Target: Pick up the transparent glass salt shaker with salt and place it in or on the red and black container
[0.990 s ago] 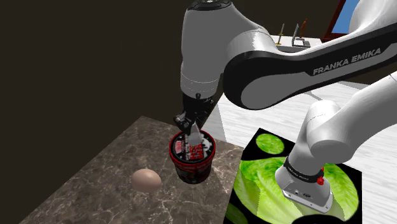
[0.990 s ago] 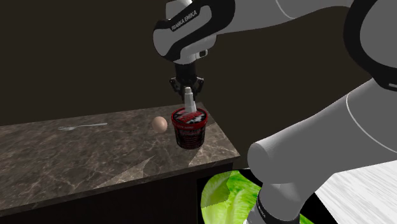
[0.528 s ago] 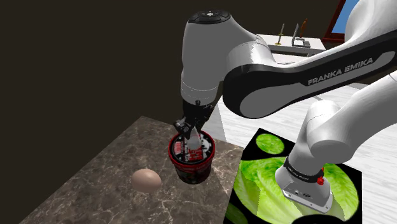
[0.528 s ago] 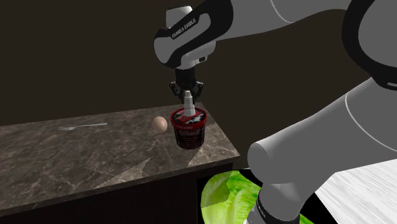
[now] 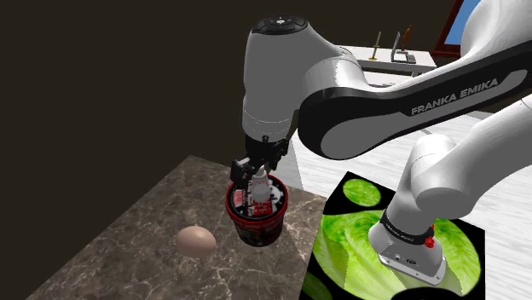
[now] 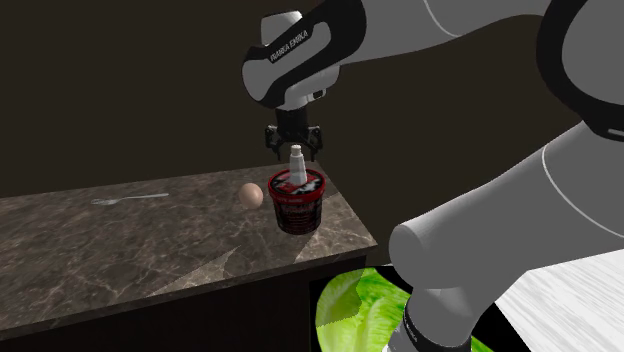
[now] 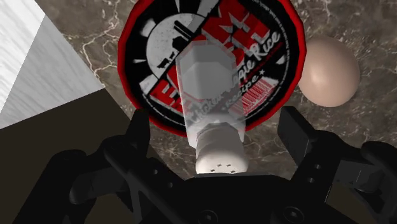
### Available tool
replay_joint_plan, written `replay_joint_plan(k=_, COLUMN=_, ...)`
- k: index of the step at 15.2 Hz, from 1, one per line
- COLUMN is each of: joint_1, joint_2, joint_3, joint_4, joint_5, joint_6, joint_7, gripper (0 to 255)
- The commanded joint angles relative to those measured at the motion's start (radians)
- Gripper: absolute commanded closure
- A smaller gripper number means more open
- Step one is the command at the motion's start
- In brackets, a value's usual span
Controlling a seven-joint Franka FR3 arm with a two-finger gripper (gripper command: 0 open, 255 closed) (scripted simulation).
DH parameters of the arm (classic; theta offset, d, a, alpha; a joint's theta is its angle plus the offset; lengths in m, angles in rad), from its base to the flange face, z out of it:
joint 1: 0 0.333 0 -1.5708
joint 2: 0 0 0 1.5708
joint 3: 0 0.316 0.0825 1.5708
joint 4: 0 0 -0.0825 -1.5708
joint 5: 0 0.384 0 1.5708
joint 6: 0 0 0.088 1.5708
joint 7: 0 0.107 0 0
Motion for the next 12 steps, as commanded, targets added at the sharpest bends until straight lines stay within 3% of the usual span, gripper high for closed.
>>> replay_joint_plan(k=1, joint_1=0.000, joint_2=0.001, joint_3=0.001, joint_4=-0.001, joint_5=0.000, joint_6=0.001, joint_7=0.000, gripper=0)
replay_joint_plan(k=5, joint_1=0.009, joint_2=-0.038, joint_3=-0.019, joint_4=0.097, joint_5=0.004, joint_6=-0.134, joint_7=-0.007, gripper=0)
replay_joint_plan(k=12, joint_1=0.009, joint_2=-0.038, joint_3=-0.019, joint_4=0.097, joint_5=0.004, joint_6=-0.134, joint_7=-0.007, gripper=0)
